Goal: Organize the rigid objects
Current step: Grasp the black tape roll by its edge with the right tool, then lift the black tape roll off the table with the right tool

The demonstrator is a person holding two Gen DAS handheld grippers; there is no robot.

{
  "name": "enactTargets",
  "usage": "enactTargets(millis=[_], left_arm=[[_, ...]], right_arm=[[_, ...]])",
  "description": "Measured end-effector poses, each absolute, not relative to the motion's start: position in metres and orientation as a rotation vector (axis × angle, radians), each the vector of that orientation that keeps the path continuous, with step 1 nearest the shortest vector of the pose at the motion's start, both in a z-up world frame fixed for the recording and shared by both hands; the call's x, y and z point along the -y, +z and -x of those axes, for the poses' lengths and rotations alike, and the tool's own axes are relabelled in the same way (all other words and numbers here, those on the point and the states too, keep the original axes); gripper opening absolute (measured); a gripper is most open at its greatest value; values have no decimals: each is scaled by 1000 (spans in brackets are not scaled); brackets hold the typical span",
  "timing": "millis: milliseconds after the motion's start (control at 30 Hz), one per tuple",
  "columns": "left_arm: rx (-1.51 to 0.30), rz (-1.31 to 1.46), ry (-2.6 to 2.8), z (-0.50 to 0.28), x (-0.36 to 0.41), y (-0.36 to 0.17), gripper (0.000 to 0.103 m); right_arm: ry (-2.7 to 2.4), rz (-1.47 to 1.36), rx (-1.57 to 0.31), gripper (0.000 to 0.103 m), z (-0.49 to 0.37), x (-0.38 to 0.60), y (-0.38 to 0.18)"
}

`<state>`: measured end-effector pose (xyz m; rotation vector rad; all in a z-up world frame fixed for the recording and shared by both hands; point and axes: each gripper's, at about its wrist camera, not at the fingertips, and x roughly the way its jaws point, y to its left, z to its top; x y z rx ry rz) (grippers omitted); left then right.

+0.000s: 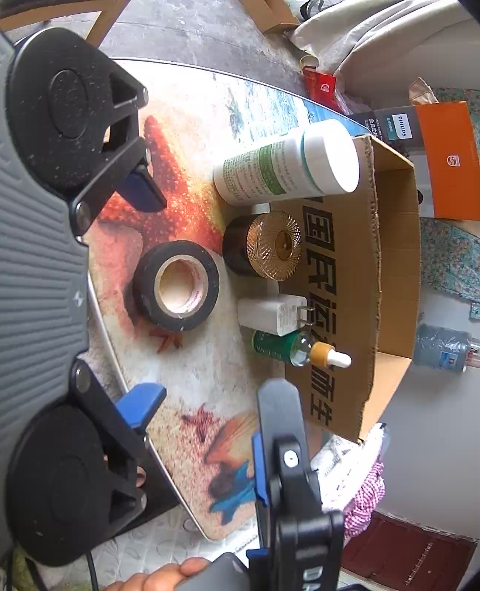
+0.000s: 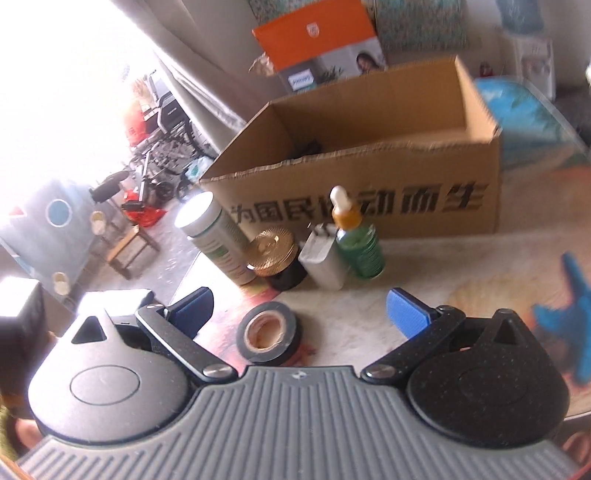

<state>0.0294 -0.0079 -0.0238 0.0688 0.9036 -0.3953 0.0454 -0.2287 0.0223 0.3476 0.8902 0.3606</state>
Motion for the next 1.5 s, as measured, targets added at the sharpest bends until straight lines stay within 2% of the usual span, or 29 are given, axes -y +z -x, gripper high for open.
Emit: enactTargets(millis=[133, 200, 300, 467, 700, 1233, 1500], left_arm=[[-923, -111, -385, -38, 14, -30, 88], [-932, -131, -390, -41, 18, -32, 82], [-955, -132, -394, -45, 21, -36, 75], [-982, -109, -386, -51, 18, -40, 68], [-983, -111, -397, -52, 21, -40, 67], [-974, -154, -572, -39, 59, -37, 66], [-956, -272, -547, -43, 74, -40, 71]], right_arm=[[382, -382, -956, 76, -63, 222, 5], [397, -382, -993, 63, -70, 218, -4], [423, -369, -1052, 51, -79, 209, -16], [454, -334, -1094, 43, -90, 197, -28], [484, -313, -1138, 24, -97, 188, -40], [388, -346, -1121, 23, -68, 236, -34], [373, -329, -1102, 24, -70, 238, -34]])
